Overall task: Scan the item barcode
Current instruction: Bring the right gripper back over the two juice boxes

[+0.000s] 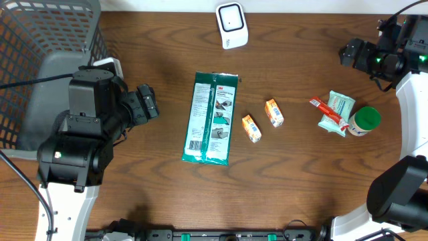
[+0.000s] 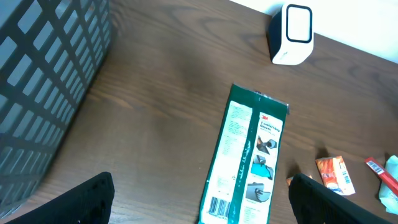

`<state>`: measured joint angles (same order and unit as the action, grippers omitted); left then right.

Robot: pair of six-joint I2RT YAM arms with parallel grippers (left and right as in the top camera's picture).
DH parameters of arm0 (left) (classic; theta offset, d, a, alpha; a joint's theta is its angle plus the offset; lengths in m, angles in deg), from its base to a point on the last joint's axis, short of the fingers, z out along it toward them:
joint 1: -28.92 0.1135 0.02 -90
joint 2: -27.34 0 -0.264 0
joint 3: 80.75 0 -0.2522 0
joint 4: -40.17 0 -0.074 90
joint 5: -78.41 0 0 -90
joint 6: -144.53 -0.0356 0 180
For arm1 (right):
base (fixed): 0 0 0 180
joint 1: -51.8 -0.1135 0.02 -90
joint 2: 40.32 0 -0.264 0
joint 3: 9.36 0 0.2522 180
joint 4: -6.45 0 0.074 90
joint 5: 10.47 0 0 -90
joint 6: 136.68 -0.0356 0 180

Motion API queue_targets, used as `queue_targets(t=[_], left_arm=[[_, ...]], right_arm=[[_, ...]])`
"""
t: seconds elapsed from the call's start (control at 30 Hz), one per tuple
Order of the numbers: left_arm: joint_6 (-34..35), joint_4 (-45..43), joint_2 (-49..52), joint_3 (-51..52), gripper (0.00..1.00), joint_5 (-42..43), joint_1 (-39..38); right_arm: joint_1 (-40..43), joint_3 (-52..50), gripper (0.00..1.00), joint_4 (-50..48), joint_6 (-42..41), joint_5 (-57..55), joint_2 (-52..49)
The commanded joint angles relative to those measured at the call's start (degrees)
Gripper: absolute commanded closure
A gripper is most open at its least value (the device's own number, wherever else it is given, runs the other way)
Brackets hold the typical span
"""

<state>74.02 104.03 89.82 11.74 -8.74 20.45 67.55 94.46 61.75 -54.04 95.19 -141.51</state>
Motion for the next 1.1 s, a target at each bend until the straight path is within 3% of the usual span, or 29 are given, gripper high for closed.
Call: queue_targets(t=[0.0, 0.37, 0.63, 0.73, 0.8, 0.83, 0.9, 1.07], left_arm=[[-0.13, -0.04, 0.00, -0.57, 0.10, 0.09, -0.07], [-0.13, -0.04, 0.00, -0.57, 0.10, 0.09, -0.07], [-0.13, -0.04, 0.00, -0.57, 0.10, 0.09, -0.07], [-0.13, -0.04, 0.00, -0.57, 0.10, 0.09, -0.07], [-0.13, -0.04, 0.00, -0.57, 0.10, 0.09, -0.07], [-0.13, -0.04, 0.00, -0.57, 0.10, 0.09, -0.07], [-0.13, -0.04, 0.00, -0.57, 0.10, 0.09, -0.07], [-0.13, -0.04, 0.00, -0.57, 0.10, 0.09, -0.07]], right_arm=[[0.72, 0.66, 0.01, 0.07, 0.57, 0.48, 0.87], [0.70, 0.68, 0.01, 0.02, 0.33, 0.63, 0.87], [0.68, 0.68, 0.01, 3.32, -12.35, 12.48, 0.87], [0.68, 0.66, 0.02, 4.70, -13.38, 15.47, 0.90], [0.57, 0.66, 0.47, 5.62, -13.14, 18.40, 0.90], [0.28, 0.68, 0.78, 6.84, -13.16, 18.82, 0.90], [-0.46, 0.66, 0.99, 9.44, -12.70, 18.69, 0.90], [-5.55, -0.70, 0.99, 14.82, -2.49, 18.23, 0.87]])
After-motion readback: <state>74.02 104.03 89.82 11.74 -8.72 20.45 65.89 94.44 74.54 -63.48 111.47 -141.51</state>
